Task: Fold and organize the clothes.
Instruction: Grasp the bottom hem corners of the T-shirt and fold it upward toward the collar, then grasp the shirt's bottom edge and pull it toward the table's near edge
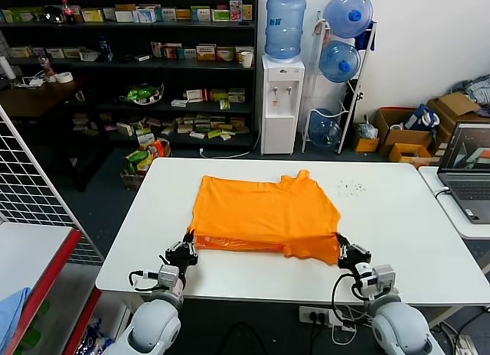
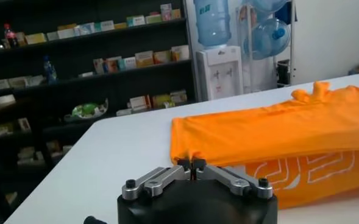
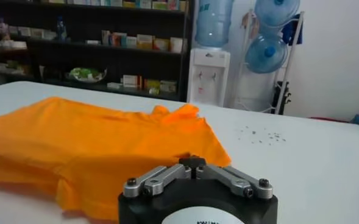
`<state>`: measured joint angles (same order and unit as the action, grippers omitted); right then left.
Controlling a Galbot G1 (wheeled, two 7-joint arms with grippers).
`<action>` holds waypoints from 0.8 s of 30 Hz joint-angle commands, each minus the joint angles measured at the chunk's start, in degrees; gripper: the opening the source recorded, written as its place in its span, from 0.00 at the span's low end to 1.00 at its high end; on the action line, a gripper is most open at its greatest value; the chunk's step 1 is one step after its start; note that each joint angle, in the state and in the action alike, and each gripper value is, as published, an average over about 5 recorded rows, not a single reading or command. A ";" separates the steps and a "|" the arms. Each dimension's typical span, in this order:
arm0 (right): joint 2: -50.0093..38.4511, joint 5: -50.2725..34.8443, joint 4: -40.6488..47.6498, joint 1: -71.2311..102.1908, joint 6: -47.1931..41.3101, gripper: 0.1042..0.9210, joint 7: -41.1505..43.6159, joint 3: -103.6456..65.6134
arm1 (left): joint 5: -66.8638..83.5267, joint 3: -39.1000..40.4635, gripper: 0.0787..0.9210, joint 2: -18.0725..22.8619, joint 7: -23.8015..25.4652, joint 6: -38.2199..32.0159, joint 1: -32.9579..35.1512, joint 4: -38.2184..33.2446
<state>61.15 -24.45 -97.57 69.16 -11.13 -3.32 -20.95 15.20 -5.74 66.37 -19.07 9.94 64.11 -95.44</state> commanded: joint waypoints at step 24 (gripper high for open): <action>-0.72 1.52 -3.22 6.71 -5.57 0.60 2.24 -1.81 | 5.05 1.05 0.54 -2.92 1.57 2.83 1.74 -0.62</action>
<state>60.75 -23.49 -95.05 67.93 -13.71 -1.12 -19.93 19.17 -4.79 64.27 -17.66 12.38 62.53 -93.39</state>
